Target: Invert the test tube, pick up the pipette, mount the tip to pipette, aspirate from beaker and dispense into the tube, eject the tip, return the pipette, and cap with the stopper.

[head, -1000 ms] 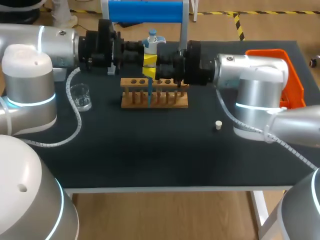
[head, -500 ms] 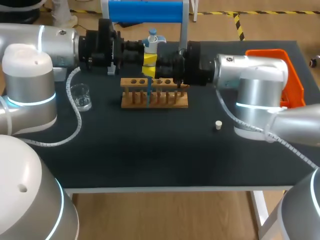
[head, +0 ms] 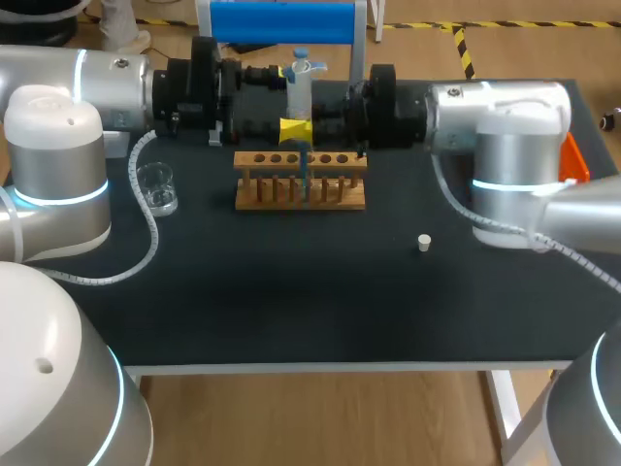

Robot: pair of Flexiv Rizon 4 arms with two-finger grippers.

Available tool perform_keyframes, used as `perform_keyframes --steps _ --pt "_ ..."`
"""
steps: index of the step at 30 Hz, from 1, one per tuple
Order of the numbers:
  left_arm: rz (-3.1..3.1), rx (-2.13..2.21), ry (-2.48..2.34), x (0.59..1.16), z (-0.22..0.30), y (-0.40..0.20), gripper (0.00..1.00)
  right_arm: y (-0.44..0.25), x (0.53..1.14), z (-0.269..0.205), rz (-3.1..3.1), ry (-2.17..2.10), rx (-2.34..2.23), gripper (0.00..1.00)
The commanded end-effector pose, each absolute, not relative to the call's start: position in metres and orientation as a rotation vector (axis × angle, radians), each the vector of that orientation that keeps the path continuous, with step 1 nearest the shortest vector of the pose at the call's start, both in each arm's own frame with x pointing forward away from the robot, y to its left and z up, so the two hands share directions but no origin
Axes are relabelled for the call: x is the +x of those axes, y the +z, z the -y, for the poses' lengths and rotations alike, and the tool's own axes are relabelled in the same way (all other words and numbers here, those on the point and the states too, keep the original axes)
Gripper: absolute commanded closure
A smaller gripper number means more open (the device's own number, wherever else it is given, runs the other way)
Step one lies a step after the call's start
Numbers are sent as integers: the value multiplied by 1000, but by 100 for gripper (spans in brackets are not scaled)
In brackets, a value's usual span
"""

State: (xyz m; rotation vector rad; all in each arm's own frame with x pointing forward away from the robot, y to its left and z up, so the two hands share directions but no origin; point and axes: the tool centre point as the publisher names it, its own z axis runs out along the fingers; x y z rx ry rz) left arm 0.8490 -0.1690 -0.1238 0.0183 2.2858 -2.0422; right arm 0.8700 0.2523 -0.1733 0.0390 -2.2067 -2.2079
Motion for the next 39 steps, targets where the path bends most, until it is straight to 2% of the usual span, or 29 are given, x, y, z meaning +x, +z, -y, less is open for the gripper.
perform_keyframes --steps 1,27,39 --pt "-2278 18 -2045 848 169 -125 0 -167 881 -224 2183 -2144 134 100" --pt "-2278 18 -2045 848 169 -125 0 -154 932 -15 2227 -2116 123 100" --pt "-2278 18 -2045 848 169 -125 0 -160 938 51 2233 -2110 45 100"
